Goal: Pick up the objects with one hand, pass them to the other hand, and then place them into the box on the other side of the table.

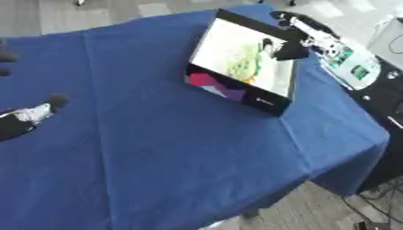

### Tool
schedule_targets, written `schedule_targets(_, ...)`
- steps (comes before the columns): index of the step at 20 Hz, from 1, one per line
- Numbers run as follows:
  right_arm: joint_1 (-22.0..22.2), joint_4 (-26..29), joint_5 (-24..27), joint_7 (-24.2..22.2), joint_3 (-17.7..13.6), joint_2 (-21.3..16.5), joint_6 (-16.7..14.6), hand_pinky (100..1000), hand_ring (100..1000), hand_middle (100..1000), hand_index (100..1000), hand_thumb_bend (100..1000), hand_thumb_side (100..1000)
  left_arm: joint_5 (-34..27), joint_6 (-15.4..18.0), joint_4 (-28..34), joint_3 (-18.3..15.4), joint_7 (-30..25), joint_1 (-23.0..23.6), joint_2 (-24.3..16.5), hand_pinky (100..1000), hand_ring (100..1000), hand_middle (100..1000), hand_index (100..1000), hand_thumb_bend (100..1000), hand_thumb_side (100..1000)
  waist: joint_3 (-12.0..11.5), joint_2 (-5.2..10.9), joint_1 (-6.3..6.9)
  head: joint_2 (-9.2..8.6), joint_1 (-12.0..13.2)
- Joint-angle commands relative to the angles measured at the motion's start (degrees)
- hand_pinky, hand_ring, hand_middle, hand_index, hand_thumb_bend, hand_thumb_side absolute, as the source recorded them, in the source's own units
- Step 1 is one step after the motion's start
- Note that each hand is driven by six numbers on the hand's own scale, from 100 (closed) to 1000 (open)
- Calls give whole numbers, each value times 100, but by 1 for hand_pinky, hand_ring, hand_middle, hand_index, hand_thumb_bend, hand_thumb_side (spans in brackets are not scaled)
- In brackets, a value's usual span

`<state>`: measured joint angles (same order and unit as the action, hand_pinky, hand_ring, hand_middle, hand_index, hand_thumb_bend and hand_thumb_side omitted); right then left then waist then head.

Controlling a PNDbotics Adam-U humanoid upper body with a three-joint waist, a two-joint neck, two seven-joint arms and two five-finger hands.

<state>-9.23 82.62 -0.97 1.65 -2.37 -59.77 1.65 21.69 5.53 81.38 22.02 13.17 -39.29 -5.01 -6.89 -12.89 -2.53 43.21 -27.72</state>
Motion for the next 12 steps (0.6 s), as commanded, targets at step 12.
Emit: schedule_targets(12,-16,677,1506,665,-281,-191,2,1000,1000,1000,1000,100,440,-25,-236,228,-183,11,-104,-209,748,807,663,862,770,326,36,146,101,81,451)
